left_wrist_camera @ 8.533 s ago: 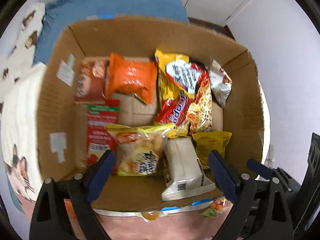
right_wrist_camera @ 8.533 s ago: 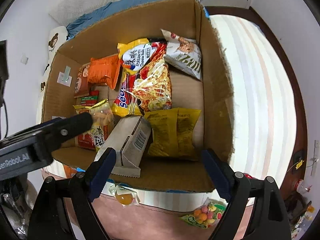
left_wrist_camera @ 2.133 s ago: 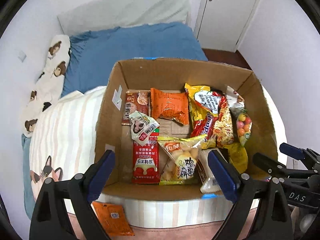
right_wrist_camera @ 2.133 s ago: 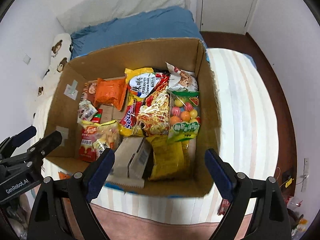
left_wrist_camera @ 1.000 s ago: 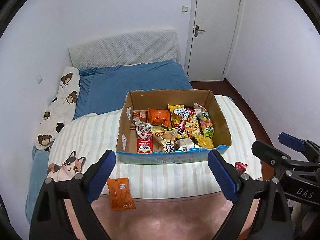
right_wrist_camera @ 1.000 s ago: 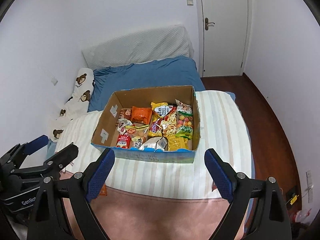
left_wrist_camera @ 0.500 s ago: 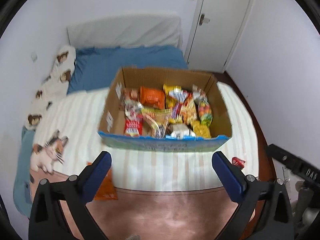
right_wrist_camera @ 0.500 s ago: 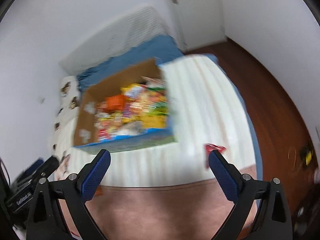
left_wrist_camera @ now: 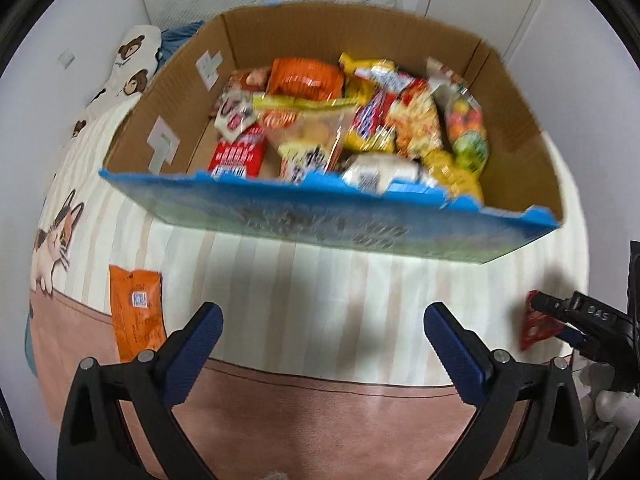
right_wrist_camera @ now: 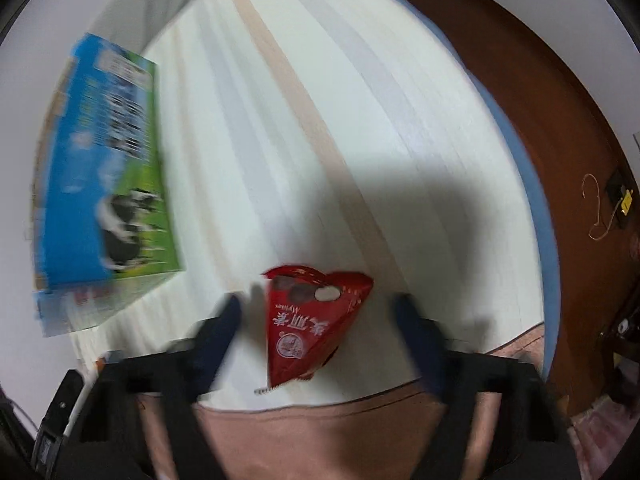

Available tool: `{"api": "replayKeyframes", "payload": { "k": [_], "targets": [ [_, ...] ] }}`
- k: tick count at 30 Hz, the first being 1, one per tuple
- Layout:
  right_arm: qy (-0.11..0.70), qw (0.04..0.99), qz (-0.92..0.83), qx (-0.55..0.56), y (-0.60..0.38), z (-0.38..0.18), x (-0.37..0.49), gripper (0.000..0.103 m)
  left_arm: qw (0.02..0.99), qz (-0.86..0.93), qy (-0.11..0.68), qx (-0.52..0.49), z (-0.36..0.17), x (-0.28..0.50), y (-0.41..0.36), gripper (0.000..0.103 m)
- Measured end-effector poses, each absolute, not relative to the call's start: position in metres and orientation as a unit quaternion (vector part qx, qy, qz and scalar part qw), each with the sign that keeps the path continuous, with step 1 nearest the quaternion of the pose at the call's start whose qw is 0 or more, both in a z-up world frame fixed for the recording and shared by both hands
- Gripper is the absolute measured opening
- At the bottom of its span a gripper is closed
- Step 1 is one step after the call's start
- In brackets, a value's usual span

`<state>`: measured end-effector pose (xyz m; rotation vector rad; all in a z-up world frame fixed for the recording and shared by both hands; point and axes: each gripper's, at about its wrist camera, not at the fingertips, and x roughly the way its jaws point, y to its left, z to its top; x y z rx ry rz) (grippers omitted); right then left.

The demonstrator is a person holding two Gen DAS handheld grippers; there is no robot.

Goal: Organize snacks
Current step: 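Grasp the orange packet with the left tool while the right grasps the red triangle packet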

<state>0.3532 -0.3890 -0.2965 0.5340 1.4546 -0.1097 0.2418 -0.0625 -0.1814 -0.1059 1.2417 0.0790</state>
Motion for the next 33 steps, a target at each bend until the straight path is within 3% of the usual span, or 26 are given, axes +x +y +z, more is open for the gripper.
{"api": "replayKeyframes", "payload": {
  "k": [4, 13, 19, 21, 23, 26, 33],
  "targets": [
    [0.64, 0.736, -0.037, 0.218, -0.372, -0.297, 0.344, 0.045, 0.799, 0.054, 0.596, -0.054, -0.196, 0.228, -0.044, 0.103],
    [0.673, 0.72, 0.054, 0.161, -0.246, -0.308, 0.311, 0.045, 0.757, 0.107, 0.635, -0.112, -0.232, 0.2, 0.081, 0.103],
    [0.689, 0.716, 0.031, 0.11, -0.195, -0.322, 0.304, 0.046, 0.744, 0.09, 0.646, -0.145, -0.257, 0.226, 0.133, 0.103],
    [0.691, 0.714, 0.019, 0.111, -0.183, -0.323, 0.311, 0.051, 0.744, 0.074, 0.65, -0.137, -0.267, 0.238, 0.134, 0.093],
    [0.692, 0.711, 0.009, 0.123, -0.178, -0.325, 0.313, 0.056, 0.742, 0.06, 0.657, -0.117, -0.278, 0.245, 0.13, 0.068],
    [0.693, 0.709, -0.005, 0.129, -0.173, -0.327, 0.317, 0.057, 0.753, 0.039, 0.65, -0.094, -0.279, 0.242, 0.122, 0.062],
    [0.695, 0.711, 0.003, 0.109, -0.171, -0.321, 0.292, 0.047, 0.73, -0.02, 0.676, -0.098, -0.285, 0.195, 0.07, 0.062]
  ]
}}
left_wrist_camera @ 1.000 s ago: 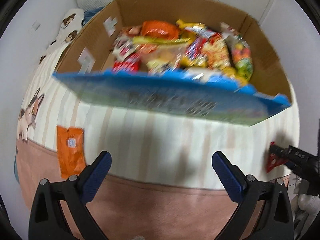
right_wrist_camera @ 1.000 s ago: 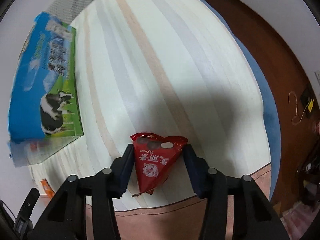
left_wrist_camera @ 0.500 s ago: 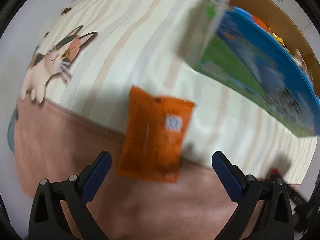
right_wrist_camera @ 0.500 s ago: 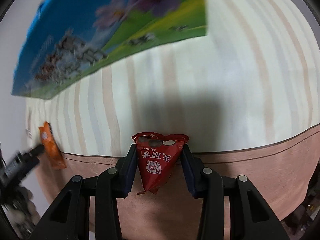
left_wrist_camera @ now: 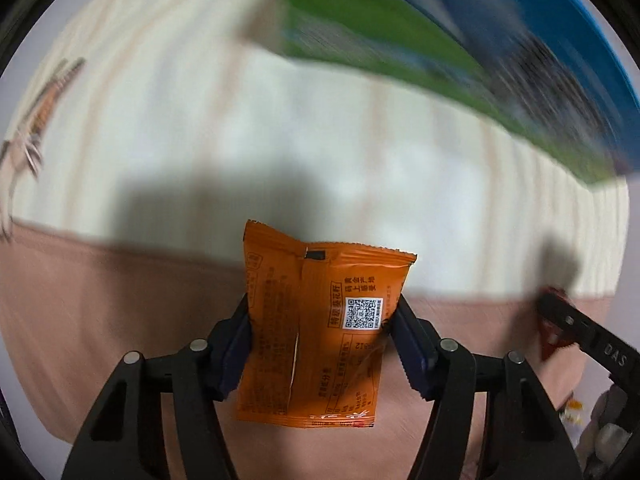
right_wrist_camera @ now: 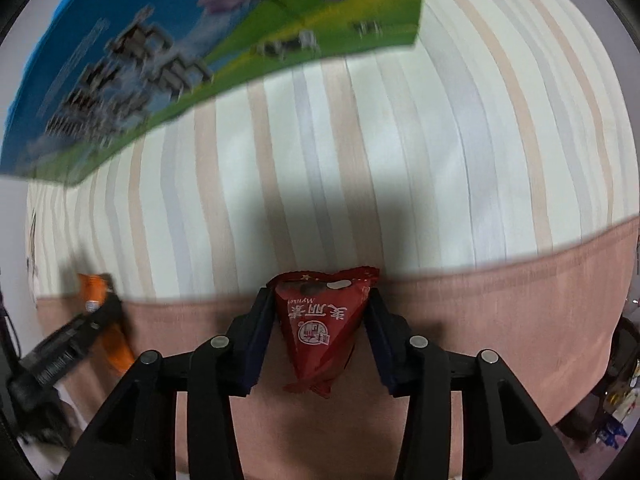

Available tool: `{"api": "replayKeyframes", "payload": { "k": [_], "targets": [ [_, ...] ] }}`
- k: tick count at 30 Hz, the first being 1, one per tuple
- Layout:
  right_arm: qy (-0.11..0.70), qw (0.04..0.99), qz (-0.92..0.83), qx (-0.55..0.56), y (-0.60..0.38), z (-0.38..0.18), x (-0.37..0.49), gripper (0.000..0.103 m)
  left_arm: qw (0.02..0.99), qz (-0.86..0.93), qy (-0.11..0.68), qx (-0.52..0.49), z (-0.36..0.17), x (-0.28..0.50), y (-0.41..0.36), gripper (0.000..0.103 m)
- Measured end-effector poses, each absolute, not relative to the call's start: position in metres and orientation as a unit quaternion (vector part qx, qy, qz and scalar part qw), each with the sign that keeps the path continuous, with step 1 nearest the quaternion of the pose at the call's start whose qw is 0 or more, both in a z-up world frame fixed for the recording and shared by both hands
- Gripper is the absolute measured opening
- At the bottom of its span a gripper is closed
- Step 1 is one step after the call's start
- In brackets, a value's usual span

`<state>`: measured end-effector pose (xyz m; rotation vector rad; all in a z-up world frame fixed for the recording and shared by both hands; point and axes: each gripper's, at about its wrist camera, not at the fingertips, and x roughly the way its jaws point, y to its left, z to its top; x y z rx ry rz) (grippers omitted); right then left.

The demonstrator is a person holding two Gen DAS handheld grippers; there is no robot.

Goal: Organize snacks
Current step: 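Grasp the orange packet with the left tool while the right grasps the red triangle packet, then carry both packets into the box and open both tools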

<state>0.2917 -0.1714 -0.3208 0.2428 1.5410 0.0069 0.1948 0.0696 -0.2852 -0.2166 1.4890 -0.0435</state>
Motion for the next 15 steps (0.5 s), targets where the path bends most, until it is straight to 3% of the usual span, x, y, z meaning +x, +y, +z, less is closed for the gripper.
{"api": "replayKeyframes", "payload": {
  "k": [15],
  "targets": [
    [0.71, 0.695, 0.04, 0.106, -0.168, -0.332, 0.25, 0.051, 0.713, -0.053, 0.699, 0.005, -0.315, 0.16, -0.003, 0.064]
  ]
}}
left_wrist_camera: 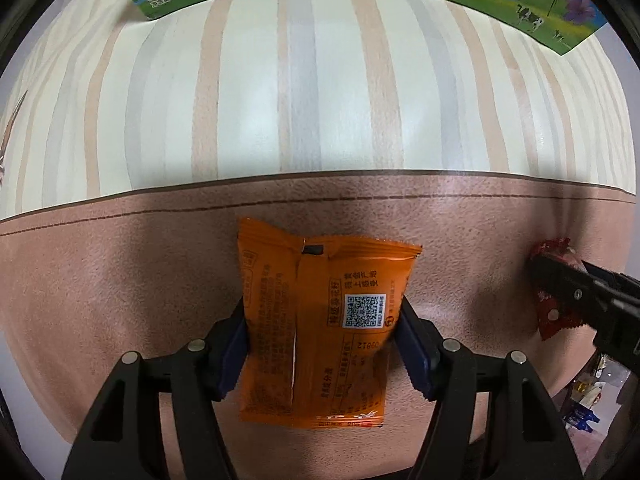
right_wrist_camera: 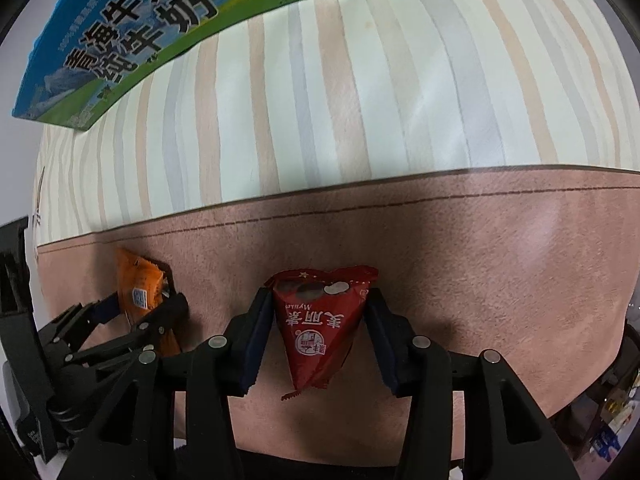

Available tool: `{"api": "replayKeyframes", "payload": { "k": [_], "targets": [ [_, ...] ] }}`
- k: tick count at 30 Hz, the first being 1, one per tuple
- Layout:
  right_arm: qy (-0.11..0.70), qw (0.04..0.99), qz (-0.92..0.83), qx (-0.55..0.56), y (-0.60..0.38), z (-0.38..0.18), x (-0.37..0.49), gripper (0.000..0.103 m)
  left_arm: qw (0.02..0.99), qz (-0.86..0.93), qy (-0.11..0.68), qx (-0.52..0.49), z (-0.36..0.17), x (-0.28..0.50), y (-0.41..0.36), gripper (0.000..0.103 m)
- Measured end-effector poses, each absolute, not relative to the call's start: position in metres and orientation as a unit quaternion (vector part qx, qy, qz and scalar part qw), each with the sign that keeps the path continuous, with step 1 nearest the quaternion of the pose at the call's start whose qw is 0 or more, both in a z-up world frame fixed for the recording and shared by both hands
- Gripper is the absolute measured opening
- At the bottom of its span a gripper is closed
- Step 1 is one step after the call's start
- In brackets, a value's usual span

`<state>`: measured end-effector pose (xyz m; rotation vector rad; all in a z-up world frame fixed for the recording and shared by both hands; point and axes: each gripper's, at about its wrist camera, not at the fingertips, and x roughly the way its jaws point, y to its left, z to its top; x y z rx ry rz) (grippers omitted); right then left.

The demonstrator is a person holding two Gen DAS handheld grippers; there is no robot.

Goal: Organize snacks
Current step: 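Carry both packets into the box and open both tools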

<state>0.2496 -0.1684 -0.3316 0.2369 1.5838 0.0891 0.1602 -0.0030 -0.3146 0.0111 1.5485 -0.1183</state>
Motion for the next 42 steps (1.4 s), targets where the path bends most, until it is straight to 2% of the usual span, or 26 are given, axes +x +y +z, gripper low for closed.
{"api": "replayKeyframes", "payload": {
  "k": [5, 6, 9, 16, 25, 33, 38, 42],
  "targets": [
    [0.711, 0.695, 0.043, 0.1, -0.159, -0.339, 0.251, 0.05, 0.713, -0.045, 0.699, 0.008, -0.325, 0.171, -0.02, 0.063],
    [0.71, 0.696, 0.041, 0.094, -0.156, -0.341, 0.249, 0.047, 0.713, -0.044, 0.699, 0.008, -0.323, 0.174, -0.02, 0.062],
    [0.706, 0.702, 0.038, 0.081, -0.152, -0.344, 0.243, 0.043, 0.716, -0.045, 0.697, 0.005, -0.307, 0.177, -0.019, 0.055],
    [0.696, 0.708, 0.066, 0.099, -0.14, -0.327, 0.228, 0.042, 0.729, -0.063, 0.682, -0.014, -0.275, 0.181, -0.023, 0.053],
    [0.642, 0.744, 0.121, 0.14, -0.143, -0.236, 0.266, 0.042, 0.768, -0.112, 0.626, -0.083, -0.181, 0.208, -0.023, 0.053],
    [0.575, 0.785, 0.163, 0.161, -0.15, -0.143, 0.318, 0.042, 0.809, -0.15, 0.554, -0.124, -0.083, 0.274, -0.014, 0.053],
    [0.553, 0.804, 0.158, 0.155, -0.165, -0.119, 0.376, 0.042, 0.828, -0.141, 0.533, -0.105, -0.055, 0.335, -0.007, 0.053],
    [0.553, 0.809, 0.143, 0.138, -0.167, -0.116, 0.433, 0.042, 0.823, -0.13, 0.547, -0.087, -0.064, 0.394, -0.006, 0.053]
  ]
}}
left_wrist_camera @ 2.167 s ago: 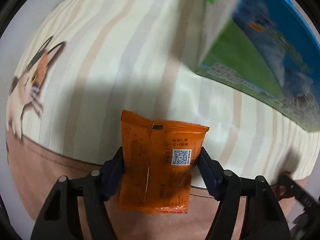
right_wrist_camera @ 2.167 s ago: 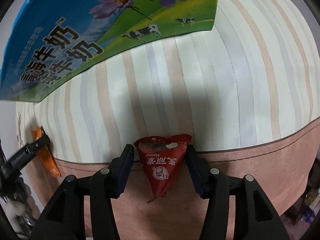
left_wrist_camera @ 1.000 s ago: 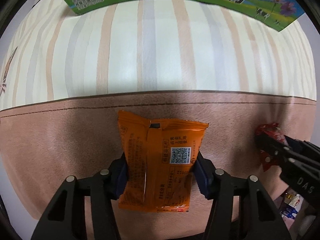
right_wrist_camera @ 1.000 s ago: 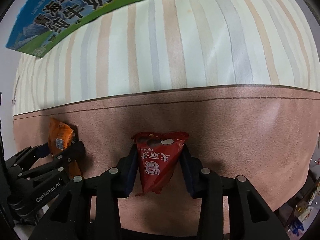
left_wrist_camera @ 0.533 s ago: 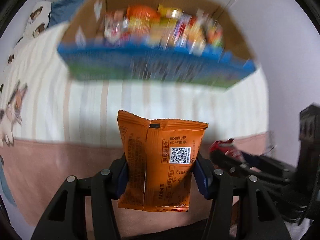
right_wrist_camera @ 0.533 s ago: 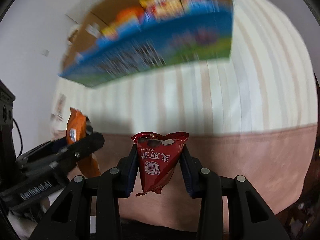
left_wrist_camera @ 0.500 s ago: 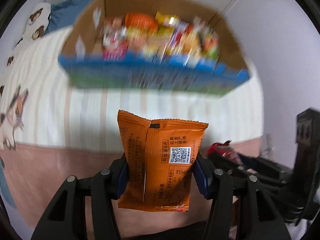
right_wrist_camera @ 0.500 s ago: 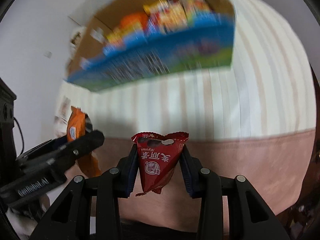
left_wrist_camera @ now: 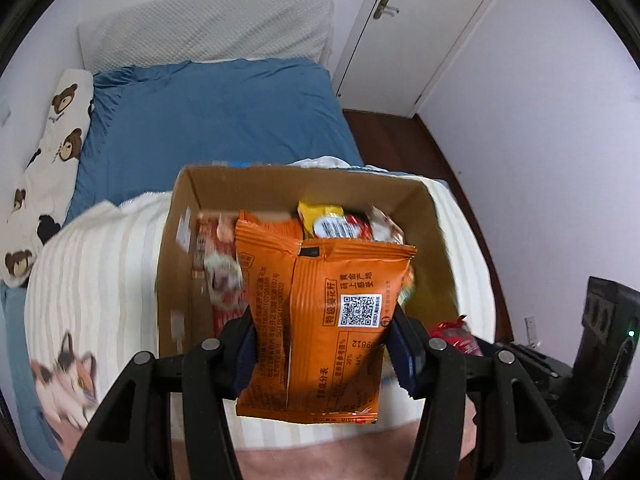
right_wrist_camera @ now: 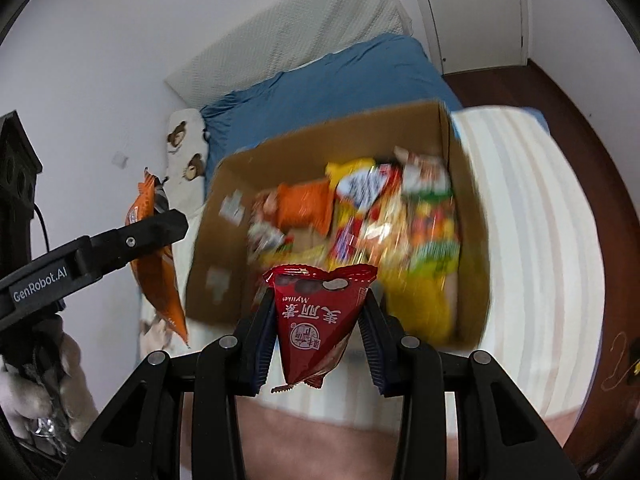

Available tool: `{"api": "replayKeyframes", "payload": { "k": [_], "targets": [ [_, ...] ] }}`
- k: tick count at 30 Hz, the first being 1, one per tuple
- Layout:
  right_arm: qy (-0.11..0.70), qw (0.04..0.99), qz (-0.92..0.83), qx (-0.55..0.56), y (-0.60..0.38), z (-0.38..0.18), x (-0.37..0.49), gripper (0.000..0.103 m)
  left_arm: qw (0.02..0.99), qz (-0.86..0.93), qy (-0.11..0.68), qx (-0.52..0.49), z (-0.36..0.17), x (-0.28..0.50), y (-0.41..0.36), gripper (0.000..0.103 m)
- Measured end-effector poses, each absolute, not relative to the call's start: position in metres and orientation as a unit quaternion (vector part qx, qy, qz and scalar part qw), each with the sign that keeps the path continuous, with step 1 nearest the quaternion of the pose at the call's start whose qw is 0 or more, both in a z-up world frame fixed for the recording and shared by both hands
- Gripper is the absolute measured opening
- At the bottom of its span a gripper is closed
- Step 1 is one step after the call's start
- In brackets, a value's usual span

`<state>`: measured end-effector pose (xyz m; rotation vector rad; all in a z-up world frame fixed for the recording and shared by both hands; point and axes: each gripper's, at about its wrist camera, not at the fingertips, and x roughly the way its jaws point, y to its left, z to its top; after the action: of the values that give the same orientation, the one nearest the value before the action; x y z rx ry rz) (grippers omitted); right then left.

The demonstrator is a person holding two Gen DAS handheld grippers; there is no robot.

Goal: Organize snacks
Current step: 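Carry both packets into the box and open both tools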

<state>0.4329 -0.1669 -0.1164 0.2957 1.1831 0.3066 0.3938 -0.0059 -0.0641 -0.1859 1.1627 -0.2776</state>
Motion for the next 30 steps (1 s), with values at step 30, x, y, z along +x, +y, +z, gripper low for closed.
{"api": "replayKeyframes", "payload": {
  "k": [30],
  "targets": [
    [0.662, 0.738, 0.086, 0.095, -0.156, -0.223, 0.575, 0.079, 0.684, -0.094, 0.712, -0.127, -0.206, 0.497, -0.007, 0.068]
  ]
}}
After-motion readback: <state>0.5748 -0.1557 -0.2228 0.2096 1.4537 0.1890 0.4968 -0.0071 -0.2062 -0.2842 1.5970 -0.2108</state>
